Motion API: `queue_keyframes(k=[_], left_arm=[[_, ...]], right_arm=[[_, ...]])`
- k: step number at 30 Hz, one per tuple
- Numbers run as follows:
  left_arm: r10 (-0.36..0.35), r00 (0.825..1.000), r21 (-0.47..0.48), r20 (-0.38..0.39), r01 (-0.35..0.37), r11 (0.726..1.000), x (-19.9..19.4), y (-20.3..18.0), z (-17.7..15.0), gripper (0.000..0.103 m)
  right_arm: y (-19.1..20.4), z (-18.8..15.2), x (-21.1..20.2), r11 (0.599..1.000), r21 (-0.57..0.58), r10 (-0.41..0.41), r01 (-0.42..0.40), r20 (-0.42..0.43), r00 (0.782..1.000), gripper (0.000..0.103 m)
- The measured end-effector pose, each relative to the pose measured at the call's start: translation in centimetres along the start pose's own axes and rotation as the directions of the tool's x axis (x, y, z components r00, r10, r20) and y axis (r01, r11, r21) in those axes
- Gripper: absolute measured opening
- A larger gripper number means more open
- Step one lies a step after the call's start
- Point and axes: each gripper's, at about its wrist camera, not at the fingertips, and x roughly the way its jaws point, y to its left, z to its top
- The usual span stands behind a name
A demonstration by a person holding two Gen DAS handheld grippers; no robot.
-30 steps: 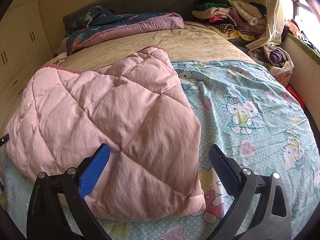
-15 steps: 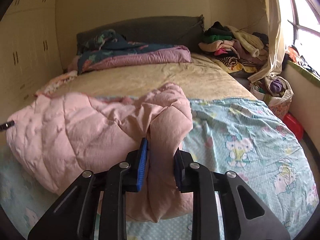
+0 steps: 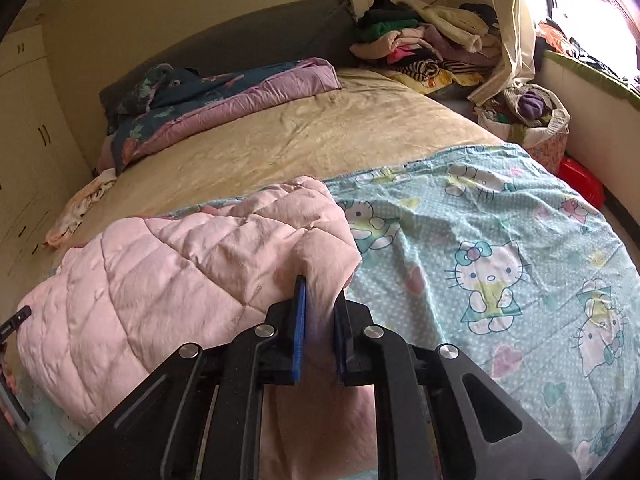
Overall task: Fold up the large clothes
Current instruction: 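Fold the coat edge over with both tools and open them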
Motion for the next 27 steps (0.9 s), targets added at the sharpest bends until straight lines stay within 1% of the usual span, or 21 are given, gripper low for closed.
queue_keyframes(k=[4,10,13,14,16,17,18,19,20,22,23,24,25,27], left_arm=[[0.011,1.0,0.002,-0.016,-0.011,1.0,1.2,0.0,-0.4,0.007],[0.02,0.999,0.002,-0.027,-0.02,1.0,1.8,-0.2,-0.4,0.007],[0.026,0.999,0.001,-0.026,-0.026,1.0,1.8,-0.4,-0.4,0.007],[0.028,0.999,0.0,-0.026,-0.028,1.0,1.8,-0.4,-0.4,0.007],[0.031,0.999,0.0,-0.027,-0.031,1.0,1.8,-0.4,-0.4,0.007],[0.031,0.999,-0.001,-0.026,-0.031,1.0,1.8,-0.4,-0.4,0.007],[0.031,0.999,-0.001,-0.026,-0.031,1.0,1.8,-0.5,-0.4,0.007],[0.031,0.999,0.0,-0.026,-0.031,1.0,1.8,-0.4,-0.4,0.007],[0.034,0.999,0.002,-0.025,-0.034,0.999,1.8,-0.5,-0.4,0.007],[0.04,0.999,0.002,-0.025,-0.04,0.999,1.8,-0.5,-0.4,0.007],[0.042,0.999,0.001,-0.025,-0.042,0.999,1.8,-0.5,-0.4,0.007],[0.044,0.999,0.0,-0.026,-0.044,0.999,1.8,-0.5,-0.4,0.007],[0.047,0.999,-0.001,-0.028,-0.047,0.999,1.8,-0.5,-0.5,0.007],[0.053,0.998,0.0,-0.032,-0.053,0.999,1.8,-0.5,-0.5,0.007]], right_arm=[[0.3,-0.5,1.4,1.0,-0.012,-0.022,0.021,-0.027,0.999,0.011],[0.6,-0.8,2.7,0.999,-0.019,-0.044,0.043,-0.053,0.998,0.011],[0.8,-0.9,2.9,0.998,-0.039,-0.053,0.05,-0.074,0.996,0.014],[0.8,-0.9,2.6,0.998,-0.038,-0.058,0.055,-0.074,0.996,0.018],[1.1,-0.5,1.3,0.996,-0.035,-0.083,0.082,-0.039,0.996,0.034],[1.6,-0.3,0.0,0.995,-0.037,-0.087,0.088,0.015,0.996,0.054],[2.4,-0.1,-1.3,0.995,-0.053,-0.078,0.081,0.069,0.995,0.064],[3.3,0.0,-2.2,0.994,-0.076,-0.067,0.075,0.103,0.992,0.065],[4.3,0.1,-2.7,0.993,-0.106,-0.044,0.057,0.119,0.992,0.067],[7.5,-0.1,-2.9,0.98,-0.196,0.057,-0.039,0.088,0.994,0.068],[9.2,-0.4,-2.6,0.967,-0.237,0.104,-0.089,0.05,0.993,0.068],[10.3,-0.6,-2.2,0.957,-0.263,0.131,-0.121,0.022,0.991,0.068],[12.2,-1.2,-1.6,0.938,-0.294,0.181,-0.182,-0.031,0.983,0.068],[14.2,-2.0,-0.6,0.92,-0.312,0.222,-0.238,-0.085,0.971,0.067]])
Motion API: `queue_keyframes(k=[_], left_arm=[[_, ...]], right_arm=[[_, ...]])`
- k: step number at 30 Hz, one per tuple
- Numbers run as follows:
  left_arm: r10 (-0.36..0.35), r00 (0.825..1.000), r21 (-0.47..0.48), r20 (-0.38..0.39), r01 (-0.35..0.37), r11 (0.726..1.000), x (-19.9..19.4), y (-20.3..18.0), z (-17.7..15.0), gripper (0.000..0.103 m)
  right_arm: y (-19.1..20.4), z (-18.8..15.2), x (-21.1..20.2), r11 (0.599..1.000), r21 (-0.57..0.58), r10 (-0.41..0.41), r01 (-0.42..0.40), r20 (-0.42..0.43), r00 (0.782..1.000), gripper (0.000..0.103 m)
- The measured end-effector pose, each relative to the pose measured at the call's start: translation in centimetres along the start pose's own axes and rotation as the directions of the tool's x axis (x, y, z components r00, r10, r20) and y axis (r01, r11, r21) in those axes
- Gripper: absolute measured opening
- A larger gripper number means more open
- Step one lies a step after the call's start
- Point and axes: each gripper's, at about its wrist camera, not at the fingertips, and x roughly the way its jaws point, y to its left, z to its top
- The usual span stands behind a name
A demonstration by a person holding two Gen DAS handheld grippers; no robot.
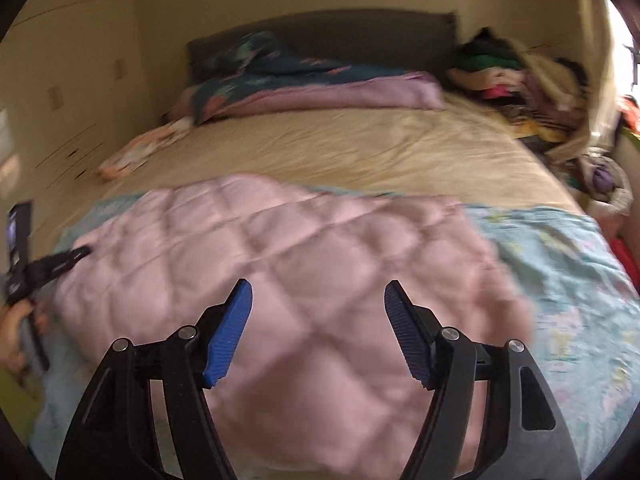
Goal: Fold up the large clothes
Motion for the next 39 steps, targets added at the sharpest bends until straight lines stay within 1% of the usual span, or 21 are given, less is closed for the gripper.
queue_keyframes(k=[1,2,4,7,10,11,13,14,15,16,18,19,21,22,24,25,27,28,32,35,39], left_arm=[[0.002,1.0,0.002,0.0,-0.002,1.0,0.0,0.0,0.0,0.007],[0.002,1.0,0.002,0.0,-0.002,1.0,0.0,0.0,0.0,0.007],[-0.002,1.0,0.001,-0.001,0.002,1.0,0.0,0.0,0.0,0.008],[-0.003,1.0,0.006,0.002,0.003,1.0,-0.1,-0.3,0.0,0.008],[-0.002,1.0,-0.003,0.002,0.002,1.0,-0.2,-0.2,-0.2,0.011],[-0.002,1.0,-0.009,0.002,0.002,1.0,-0.3,-0.1,-0.2,0.015],[-0.007,1.0,-0.028,0.011,0.007,1.0,-1.2,0.0,-0.1,0.028],[-0.009,1.0,-0.033,0.017,0.01,0.999,-1.7,0.0,0.0,0.041],[-0.02,0.999,-0.038,0.025,0.021,0.999,-2.3,0.0,0.1,0.05],[-0.035,0.999,-0.04,0.035,0.036,0.999,-3.1,-0.1,0.2,0.053],[-0.047,0.997,-0.036,0.059,0.049,0.998,-4.6,-0.3,0.4,0.065],[-0.056,0.996,-0.034,0.068,0.059,0.998,-5.2,-0.4,0.5,0.067],[-0.076,0.993,-0.037,0.09,0.079,0.996,-6.9,-0.7,0.7,0.078],[-0.085,0.991,-0.038,0.099,0.089,0.995,-7.7,-0.8,0.8,0.08],[-0.103,0.989,-0.045,0.109,0.108,0.993,-8.8,-1.0,0.9,0.086],[-0.111,0.987,-0.046,0.113,0.116,0.992,-9.2,-1.1,0.9,0.087],[-0.12,0.986,-0.048,0.119,0.126,0.991,-10.2,-1.4,0.8,0.091],[-0.126,0.985,-0.049,0.12,0.133,0.99,-10.6,-1.6,0.7,0.093],[-0.144,0.982,-0.04,0.12,0.15,0.988,-11.9,-2.2,0.2,0.093],[-0.156,0.981,-0.034,0.12,0.161,0.986,-13.0,-2.7,-0.2,0.094],[-0.173,0.976,-0.024,0.13,0.178,0.984,-14.8,-3.3,-0.8,0.094]], right_arm=[[1.0,-0.2,1.2,0.999,-0.009,0.034,-0.034,-0.039,0.999,0.067],[1.6,-0.4,2.5,1.0,-0.016,0.024,-0.025,-0.079,0.997,0.067],[2.2,-0.9,4.6,0.999,-0.027,-0.021,0.018,-0.142,0.99,0.07],[1.9,-0.8,6.4,0.999,0.0,-0.041,0.041,-0.18,0.983,0.072],[2.1,-0.7,7.4,0.998,-0.009,-0.061,0.06,-0.201,0.978,0.073],[2.2,-0.6,7.6,0.998,-0.004,-0.06,0.06,-0.204,0.977,0.074],[2.2,-0.8,8.0,0.998,0.013,-0.054,0.057,-0.202,0.978,0.074],[2.1,-0.8,8.2,0.998,0.016,-0.052,0.056,-0.201,0.978,0.074],[2.1,-0.8,8.3,0.998,0.017,-0.052,0.057,-0.201,0.978,0.074],[2.1,-0.8,8.3,0.998,0.021,-0.053,0.058,-0.202,0.978,0.074],[2.0,-0.9,8.0,0.998,0.028,-0.052,0.059,-0.206,0.977,0.074],[1.9,-0.8,7.6,0.998,0.034,-0.049,0.057,-0.207,0.977,0.074],[1.9,-0.8,6.9,0.998,0.046,-0.043,0.053,-0.209,0.977,0.075],[1.9,-0.8,6.4,0.997,0.049,-0.041,0.052,-0.205,0.978,0.075],[1.8,-0.9,5.3,0.997,0.067,-0.031,0.045,-0.196,0.98,0.079],[1.7,-1.1,4.7,0.996,0.077,-0.022,0.037,-0.186,0.982,0.08],[1.5,-1.3,3.0,0.995,0.099,-0.003,0.02,-0.164,0.986,0.086],[1.5,-1.3,2.4,0.995,0.103,0.0,0.017,-0.155,0.988,0.087],[1.4,-1.3,-0.9,0.993,0.12,0.02,-0.008,-0.099,0.995,0.094],[1.3,-1.3,-3.4,0.99,0.14,0.037,-0.03,-0.048,0.998,0.095],[1.5,-1.5,-6.8,0.987,0.157,0.04,-0.043,0.019,0.999,0.098]])
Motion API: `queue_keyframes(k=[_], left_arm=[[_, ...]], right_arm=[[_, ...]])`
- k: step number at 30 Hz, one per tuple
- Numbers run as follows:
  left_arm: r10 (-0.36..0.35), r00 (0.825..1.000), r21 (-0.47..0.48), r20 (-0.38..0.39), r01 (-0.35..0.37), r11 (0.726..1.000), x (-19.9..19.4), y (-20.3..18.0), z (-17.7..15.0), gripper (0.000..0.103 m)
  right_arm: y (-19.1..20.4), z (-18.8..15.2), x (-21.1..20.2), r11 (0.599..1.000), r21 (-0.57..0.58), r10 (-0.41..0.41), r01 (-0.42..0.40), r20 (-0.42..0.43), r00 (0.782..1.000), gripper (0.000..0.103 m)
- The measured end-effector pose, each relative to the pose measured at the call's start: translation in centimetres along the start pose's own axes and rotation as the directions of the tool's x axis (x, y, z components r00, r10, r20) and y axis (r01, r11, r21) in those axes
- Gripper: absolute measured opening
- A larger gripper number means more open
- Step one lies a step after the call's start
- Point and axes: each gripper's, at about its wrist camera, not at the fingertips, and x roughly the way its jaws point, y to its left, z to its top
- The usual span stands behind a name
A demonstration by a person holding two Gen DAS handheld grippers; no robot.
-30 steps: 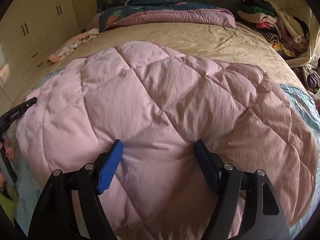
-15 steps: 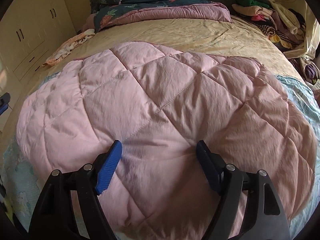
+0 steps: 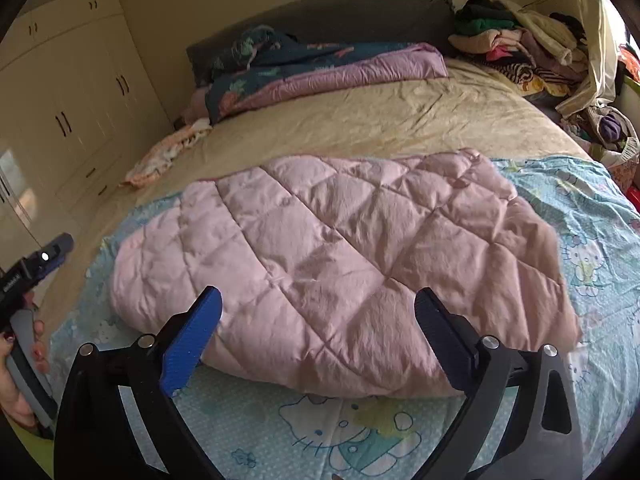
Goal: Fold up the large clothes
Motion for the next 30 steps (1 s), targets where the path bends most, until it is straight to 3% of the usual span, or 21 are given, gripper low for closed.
queue_keyframes(k=[15,30], left_arm=[[-0.027,0.999,0.025,0.029,0.026,0.999,-4.3,-1.6,-1.8,0.094],[-0.02,0.999,0.068,0.048,0.017,0.998,-7.5,-1.7,-4.7,0.094]], right_arm=[[1.8,-1.5,-10.2,0.999,-0.048,-0.015,0.025,0.203,0.979,0.099],[2.0,-4.6,-14.4,1.0,0.011,0.009,-0.012,0.252,0.968,0.099]])
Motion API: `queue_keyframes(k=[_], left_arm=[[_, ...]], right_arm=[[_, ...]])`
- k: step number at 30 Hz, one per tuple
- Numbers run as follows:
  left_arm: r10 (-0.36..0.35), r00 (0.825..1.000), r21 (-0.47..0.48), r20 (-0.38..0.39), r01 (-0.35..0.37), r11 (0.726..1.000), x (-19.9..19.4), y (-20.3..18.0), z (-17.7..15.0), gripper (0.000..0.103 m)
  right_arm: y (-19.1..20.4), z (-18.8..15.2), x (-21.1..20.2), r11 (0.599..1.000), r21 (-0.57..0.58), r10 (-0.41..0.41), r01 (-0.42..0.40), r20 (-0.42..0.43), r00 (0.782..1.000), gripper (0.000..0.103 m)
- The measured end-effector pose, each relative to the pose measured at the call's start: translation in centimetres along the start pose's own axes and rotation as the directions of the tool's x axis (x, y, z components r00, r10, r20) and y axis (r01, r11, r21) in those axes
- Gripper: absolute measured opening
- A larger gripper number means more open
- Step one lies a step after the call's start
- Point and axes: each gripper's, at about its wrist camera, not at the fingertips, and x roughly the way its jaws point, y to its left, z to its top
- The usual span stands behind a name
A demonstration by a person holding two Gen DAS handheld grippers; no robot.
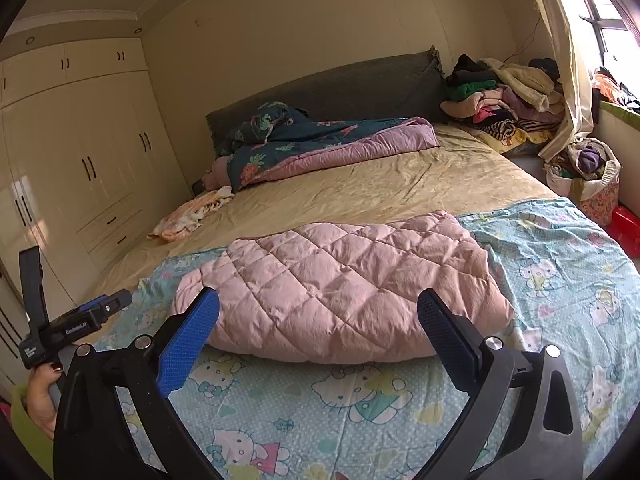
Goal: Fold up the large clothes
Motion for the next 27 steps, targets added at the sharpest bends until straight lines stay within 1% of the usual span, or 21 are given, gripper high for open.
queue_keyframes(k=[5,13,20,24,27], left_arm=[[0.013,1.0,0.01,-0.001,-0.013,1.0,-0.7,0.4,-1.0,0.094],[0.014,1.0,0.013,-0.004,-0.014,1.0,-1.8,0.9,-2.7,0.094],[0.0,1.0,0.005,-0.029,0.0,1.0,-2.2,1.5,-4.1,0.094],[-0.007,0.999,-0.012,-0.046,0.006,1.0,-2.1,1.7,-5.0,0.094],[0.002,0.998,-0.02,-0.059,-0.003,1.0,-1.7,1.8,-5.8,0.094]], right_arm=[[-0.7,-0.9,-1.1,0.999,0.03,-0.01,0.009,0.013,1.0,0.099],[-1.1,-2.5,-1.8,0.998,0.037,-0.051,0.051,0.011,0.999,0.099],[-1.1,-3.8,-1.9,0.996,0.036,-0.076,0.076,0.003,0.997,0.099],[-1.8,-4.8,-1.9,0.994,0.057,-0.09,0.09,-0.011,0.996,0.099],[-2.5,-5.5,-1.7,0.992,0.079,-0.1,0.102,-0.026,0.995,0.099]])
